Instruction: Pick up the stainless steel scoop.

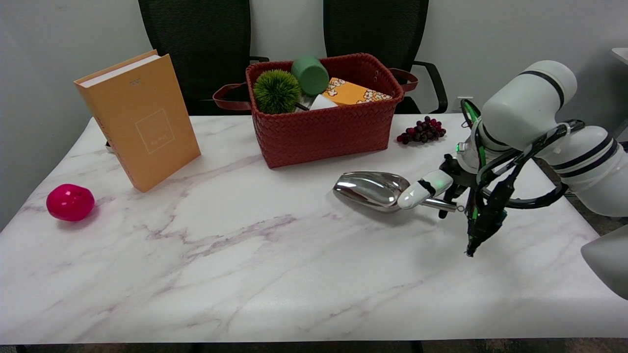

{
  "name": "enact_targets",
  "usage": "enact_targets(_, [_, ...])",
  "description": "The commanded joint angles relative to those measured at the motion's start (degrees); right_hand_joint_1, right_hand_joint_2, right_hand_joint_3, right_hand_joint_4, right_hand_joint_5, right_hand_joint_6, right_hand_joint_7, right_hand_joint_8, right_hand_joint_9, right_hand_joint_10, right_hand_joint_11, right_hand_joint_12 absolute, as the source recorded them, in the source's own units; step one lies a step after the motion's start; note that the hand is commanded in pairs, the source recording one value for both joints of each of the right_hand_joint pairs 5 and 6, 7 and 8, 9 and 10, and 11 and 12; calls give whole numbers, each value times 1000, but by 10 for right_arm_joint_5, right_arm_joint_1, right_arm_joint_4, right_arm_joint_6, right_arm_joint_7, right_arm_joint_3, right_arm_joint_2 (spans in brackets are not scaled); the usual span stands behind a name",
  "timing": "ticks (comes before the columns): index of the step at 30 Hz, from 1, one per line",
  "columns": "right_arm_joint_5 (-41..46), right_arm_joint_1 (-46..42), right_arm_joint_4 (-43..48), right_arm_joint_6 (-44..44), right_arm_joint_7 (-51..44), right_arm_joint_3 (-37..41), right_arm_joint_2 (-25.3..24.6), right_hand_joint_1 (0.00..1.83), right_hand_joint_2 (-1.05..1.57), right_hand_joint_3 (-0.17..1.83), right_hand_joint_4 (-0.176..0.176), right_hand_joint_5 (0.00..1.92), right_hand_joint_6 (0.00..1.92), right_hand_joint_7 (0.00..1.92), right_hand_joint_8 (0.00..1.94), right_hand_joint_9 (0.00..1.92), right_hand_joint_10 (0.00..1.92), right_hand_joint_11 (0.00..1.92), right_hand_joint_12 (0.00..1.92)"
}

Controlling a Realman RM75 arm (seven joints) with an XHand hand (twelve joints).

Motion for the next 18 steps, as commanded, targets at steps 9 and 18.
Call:
enact_targets(9, [0, 1, -10, 24, -1, -4, -1, 969, -398, 268, 0, 31, 31, 705, 705, 82, 82, 1442, 1442])
enact_targets(18, [0, 3, -12, 35, -1, -4, -2, 996, -408, 318, 0, 7, 7, 0, 0, 0, 0, 530, 530])
